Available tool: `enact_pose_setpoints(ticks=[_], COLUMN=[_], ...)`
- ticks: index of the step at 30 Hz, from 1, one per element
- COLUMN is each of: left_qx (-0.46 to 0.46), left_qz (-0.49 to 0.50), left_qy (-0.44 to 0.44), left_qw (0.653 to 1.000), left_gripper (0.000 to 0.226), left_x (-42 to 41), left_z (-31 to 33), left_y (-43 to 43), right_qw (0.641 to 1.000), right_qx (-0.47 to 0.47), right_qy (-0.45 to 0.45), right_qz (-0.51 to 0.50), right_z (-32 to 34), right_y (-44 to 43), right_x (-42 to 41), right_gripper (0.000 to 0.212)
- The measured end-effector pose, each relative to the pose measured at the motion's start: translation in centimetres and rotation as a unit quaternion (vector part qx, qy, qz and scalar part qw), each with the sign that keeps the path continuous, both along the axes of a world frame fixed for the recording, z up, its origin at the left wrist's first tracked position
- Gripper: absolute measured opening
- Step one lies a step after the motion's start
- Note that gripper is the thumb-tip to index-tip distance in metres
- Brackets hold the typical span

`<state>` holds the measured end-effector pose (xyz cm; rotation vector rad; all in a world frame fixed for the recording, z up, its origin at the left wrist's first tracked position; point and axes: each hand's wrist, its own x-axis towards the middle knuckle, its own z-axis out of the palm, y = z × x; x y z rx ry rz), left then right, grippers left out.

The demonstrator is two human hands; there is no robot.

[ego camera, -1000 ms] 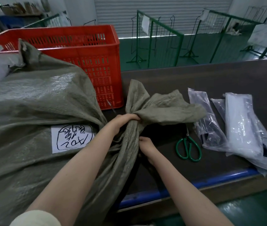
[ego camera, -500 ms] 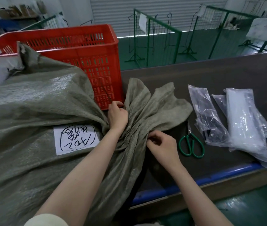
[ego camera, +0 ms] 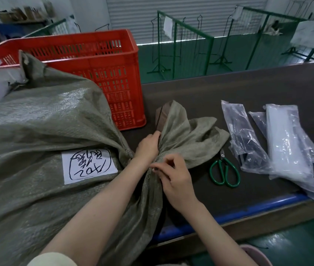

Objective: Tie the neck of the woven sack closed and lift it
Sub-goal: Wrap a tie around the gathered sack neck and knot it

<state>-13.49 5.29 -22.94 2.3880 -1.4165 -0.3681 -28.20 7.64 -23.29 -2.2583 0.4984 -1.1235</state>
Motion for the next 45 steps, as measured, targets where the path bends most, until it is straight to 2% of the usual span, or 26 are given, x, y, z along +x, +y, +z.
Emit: enact_pose_setpoints(ticks=[3, 5, 7, 9, 11, 13, 14, 16, 17, 19, 21, 24, 26, 29, 31, 32, 35, 41, 45], left_qx=[-0.028, -0.070, -0.124, -0.142, -0.109, -0.081, -0.081, -0.131, -0.155, -0.129, -0.035, 0.055, 0.108, 0.083, 0.041, 0.031, 0.017, -0.004, 0.005], left_qz=[-0.022, 0.006, 0.086, 0.155, 0.138, 0.092, 0.070, 0.017, -0.023, -0.107, -0.152, -0.170, -0.176, -0.170, -0.180, -0.190, -0.201, -0.144, -0.133], left_qy=[0.013, 0.034, 0.104, 0.191, 0.232, 0.199, 0.149, 0.082, 0.104, 0.223, 0.316, 0.345, 0.398, 0.522, 0.567, 0.565, 0.509, 0.462, 0.457], left_qw=[0.999, 0.997, 0.983, 0.959, 0.957, 0.972, 0.983, 0.988, 0.982, 0.960, 0.936, 0.921, 0.894, 0.832, 0.803, 0.802, 0.837, 0.875, 0.879], left_gripper=[0.034, 0.030, 0.032, 0.033, 0.021, 0.029, 0.034, 0.038, 0.041, 0.042, 0.036, 0.027, 0.022, 0.026, 0.017, 0.012, 0.027, 0.042, 0.042], left_x=[-0.3, -0.3, 0.8, 2.1, 3.1, 3.0, 2.7, 2.0, 1.7, 1.2, 0.5, 0.5, 0.8, 1.3, 1.6, 1.7, 1.7, 2.0, 2.1], left_z=[0.4, 0.9, 1.4, 2.0, 2.6, 3.3, 3.7, 4.2, 4.3, 4.5, 4.6, 4.4, 4.1, 3.7, 3.5, 3.5, 3.3, 2.7, 2.4], left_y=[0.4, 0.4, 0.0, -0.3, -0.3, 0.1, 0.4, 1.2, 1.6, 2.4, 3.0, 3.4, 3.6, 3.9, 3.9, 3.9, 3.9, 3.1, 3.0], right_qw=[0.996, 0.988, 0.981, 0.975, 0.970, 0.967, 0.966, 0.961, 0.958, 0.954, 0.948, 0.928, 0.905, 0.864, 0.855, 0.856, 0.863, 0.861, 0.861], right_qx=[0.069, 0.122, 0.169, 0.199, 0.208, 0.194, 0.190, 0.214, 0.231, 0.250, 0.276, 0.363, 0.424, 0.498, 0.508, 0.504, 0.489, 0.485, 0.482], right_qy=[0.013, 0.042, 0.077, 0.095, 0.125, 0.165, 0.178, 0.174, 0.165, 0.158, 0.150, 0.079, 0.022, -0.068, -0.102, -0.109, -0.124, -0.154, -0.161], right_qz=[0.051, 0.079, 0.062, 0.033, 0.011, -0.003, -0.011, -0.031, -0.039, -0.052, -0.052, -0.029, -0.011, 0.016, 0.019, 0.020, 0.014, 0.021, 0.024], right_z=[0.7, 0.4, -0.6, -1.6, -2.0, -1.8, -1.8, -1.6, -1.5, -1.5, -1.4, -1.1, -0.9, -0.8, -0.9, -0.9, -0.7, -0.6, -0.7], right_y=[-0.3, -0.5, -1.2, -2.1, -2.8, -3.3, -3.5, -3.8, -3.8, -3.9, -3.9, -3.7, -3.7, -3.5, -3.5, -3.5, -3.3, -2.9, -2.9], right_x=[0.8, 1.2, 1.3, 1.1, 1.1, 1.5, 1.8, 2.4, 2.5, 2.7, 2.7, 2.5, 2.1, 1.4, 1.0, 0.9, 0.7, 0.8, 0.9], right_gripper=[0.027, 0.029, 0.026, 0.021, 0.019, 0.019, 0.019, 0.020, 0.020, 0.021, 0.022, 0.022, 0.027, 0.020, 0.018, 0.018, 0.018, 0.022, 0.024])
